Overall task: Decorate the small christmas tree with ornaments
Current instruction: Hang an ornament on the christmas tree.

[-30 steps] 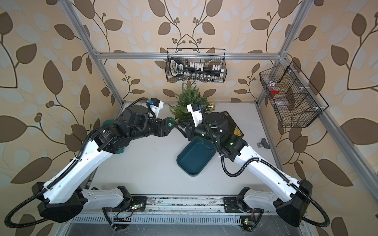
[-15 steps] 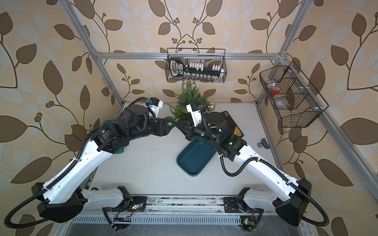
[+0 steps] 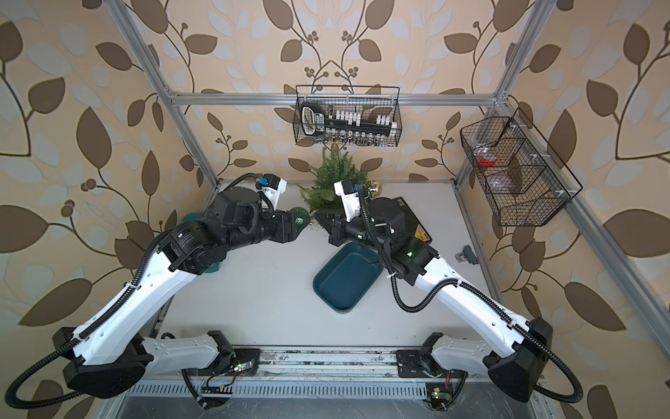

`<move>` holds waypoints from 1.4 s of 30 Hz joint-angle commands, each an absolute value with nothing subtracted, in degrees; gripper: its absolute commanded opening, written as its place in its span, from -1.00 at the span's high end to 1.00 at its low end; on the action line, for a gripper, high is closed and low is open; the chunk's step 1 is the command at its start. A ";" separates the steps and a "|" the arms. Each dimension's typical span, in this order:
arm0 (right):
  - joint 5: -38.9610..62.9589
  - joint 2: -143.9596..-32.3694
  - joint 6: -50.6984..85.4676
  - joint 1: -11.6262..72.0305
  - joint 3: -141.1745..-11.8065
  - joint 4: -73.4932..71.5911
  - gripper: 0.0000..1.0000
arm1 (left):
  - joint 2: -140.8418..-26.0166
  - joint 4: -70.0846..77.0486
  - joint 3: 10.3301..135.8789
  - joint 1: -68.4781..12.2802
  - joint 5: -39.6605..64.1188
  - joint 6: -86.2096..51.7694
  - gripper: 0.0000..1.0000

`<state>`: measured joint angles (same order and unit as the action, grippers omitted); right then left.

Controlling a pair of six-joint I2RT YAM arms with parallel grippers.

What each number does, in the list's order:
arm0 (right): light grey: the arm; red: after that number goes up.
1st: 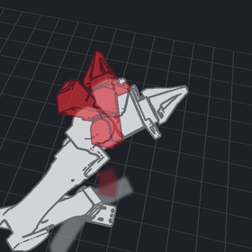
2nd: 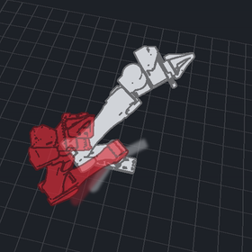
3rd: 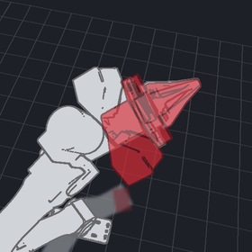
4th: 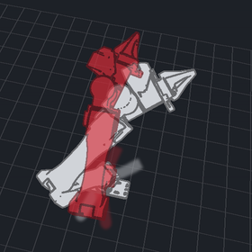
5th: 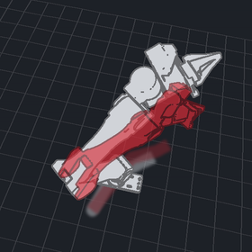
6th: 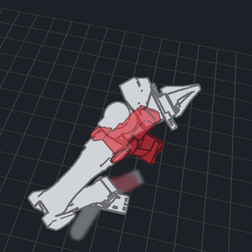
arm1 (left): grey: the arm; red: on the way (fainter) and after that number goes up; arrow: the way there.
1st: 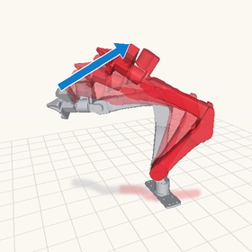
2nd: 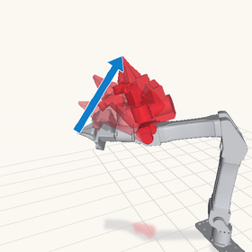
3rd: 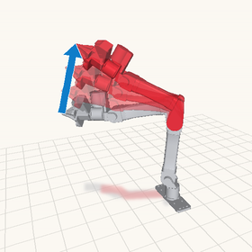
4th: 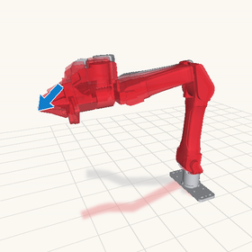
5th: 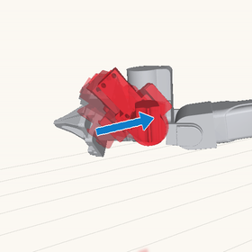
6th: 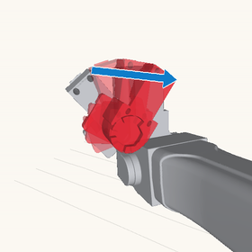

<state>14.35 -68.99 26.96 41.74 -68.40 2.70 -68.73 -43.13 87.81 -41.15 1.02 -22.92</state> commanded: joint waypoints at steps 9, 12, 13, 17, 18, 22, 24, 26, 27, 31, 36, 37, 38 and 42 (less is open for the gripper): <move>12.22 -66.15 26.02 39.73 -68.53 0.00 0.99 | -70.29 -38.69 90.86 -39.38 1.71 -24.40 -0.05; 12.11 -66.36 25.93 38.21 -68.89 -0.08 0.99 | -71.75 -37.91 92.08 -39.40 2.40 -24.51 -0.04; 12.15 -66.36 26.02 37.91 -68.91 -0.25 0.99 | -72.33 -37.63 92.48 -39.38 2.61 -24.49 -0.04; 12.05 -66.58 25.86 37.27 -69.40 -0.66 0.99 | -74.06 -36.56 94.07 -39.38 3.07 -24.89 -0.03; 11.89 -66.55 25.75 37.19 -69.50 -0.70 0.99 | -74.33 -36.31 94.38 -39.38 2.92 -24.94 -0.03; 11.85 -66.45 25.66 36.48 -69.94 -1.12 0.99 | -75.05 -35.69 95.68 -39.38 2.45 -24.95 -0.03; 11.87 -66.53 25.62 36.23 -70.23 -1.21 0.99 | -75.15 -35.47 95.93 -39.38 2.06 -24.87 -0.03; 11.95 -66.70 25.62 35.83 -70.48 -1.40 0.99 | -75.26 -35.38 96.26 -39.38 1.61 -24.86 -0.03; 11.95 -66.86 25.65 35.64 -70.65 -1.41 1.00 | -75.32 -35.25 96.31 -39.38 1.58 -24.83 -0.03; 11.95 -67.14 25.66 35.14 -70.88 -2.09 0.99 | -75.92 -35.17 97.09 -39.38 1.23 -24.66 -0.03; 11.69 -67.32 25.97 34.73 -71.02 -2.90 0.99 | -76.11 -34.74 97.61 -39.29 0.34 -24.50 -0.03; 11.69 -67.41 26.02 34.66 -71.10 -3.11 0.99 | -76.11 -34.57 97.72 -39.29 0.24 -24.35 -0.03; 11.53 -67.49 26.10 34.50 -71.28 -3.25 0.99 | -76.24 -34.54 97.80 -39.21 0.16 -24.22 -0.02; 11.56 -68.19 26.45 33.93 -71.72 -3.68 0.99 | -76.73 -34.65 98.37 -39.03 0.07 -24.17 -0.02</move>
